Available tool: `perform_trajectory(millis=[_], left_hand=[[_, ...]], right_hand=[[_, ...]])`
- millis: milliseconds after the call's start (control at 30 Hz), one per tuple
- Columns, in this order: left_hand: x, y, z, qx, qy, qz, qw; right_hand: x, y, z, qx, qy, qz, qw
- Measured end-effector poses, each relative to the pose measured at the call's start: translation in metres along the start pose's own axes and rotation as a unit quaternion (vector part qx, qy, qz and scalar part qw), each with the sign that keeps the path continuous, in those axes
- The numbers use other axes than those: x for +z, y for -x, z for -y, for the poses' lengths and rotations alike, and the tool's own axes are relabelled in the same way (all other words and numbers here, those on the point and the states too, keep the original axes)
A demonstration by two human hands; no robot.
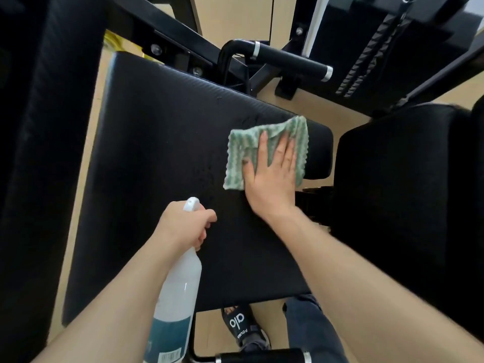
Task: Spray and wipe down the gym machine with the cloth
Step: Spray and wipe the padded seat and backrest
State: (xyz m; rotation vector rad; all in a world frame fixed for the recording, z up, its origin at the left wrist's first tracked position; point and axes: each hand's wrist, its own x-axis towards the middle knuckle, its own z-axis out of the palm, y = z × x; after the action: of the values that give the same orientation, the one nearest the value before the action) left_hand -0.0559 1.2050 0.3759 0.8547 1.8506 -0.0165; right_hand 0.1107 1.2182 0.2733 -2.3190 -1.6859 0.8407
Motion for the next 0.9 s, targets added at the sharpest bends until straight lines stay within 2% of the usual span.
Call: perform_trajectory(millis=[133,267,367,467,600,733,833,900], left_hand=[[0.004,0.000,-0.005,0.009,-0.008,0.008,1.000],[0.003,-0.005,-0.005,0.002,-0.004,0.028,1.000],[0.001,-0.008,-0.003,0.001,0.003,0.039,0.999],[0.000,-0.008,-0.002,0.006,0.003,0.053,0.999],[-0.002,-0.008,-0.002,0.008,0.008,0.064,0.998],[-0.002,-0.009,-0.003,0.017,0.005,0.066,0.998],[-0.002,-0.009,-0.004,0.019,0.006,0.068,0.998],[-0.002,-0.010,-0.004,0.016,0.012,0.067,0.998]], right_hand=[[0.019,0.082,-0.012,-0.045,0.021,0.049,0.998],[0.000,0.016,-0.019,-0.060,0.045,0.038,0.996],[-0.019,-0.052,-0.016,0.001,0.019,-0.012,1.000],[-0.028,-0.077,-0.017,0.066,-0.022,-0.016,0.997],[-0.033,-0.079,-0.028,0.207,-0.062,-0.033,0.976],[-0.026,-0.052,-0.028,0.293,-0.108,-0.036,0.949],[-0.013,-0.034,-0.002,0.309,-0.103,-0.049,0.944],[-0.006,-0.029,0.023,0.222,-0.066,-0.045,0.972]])
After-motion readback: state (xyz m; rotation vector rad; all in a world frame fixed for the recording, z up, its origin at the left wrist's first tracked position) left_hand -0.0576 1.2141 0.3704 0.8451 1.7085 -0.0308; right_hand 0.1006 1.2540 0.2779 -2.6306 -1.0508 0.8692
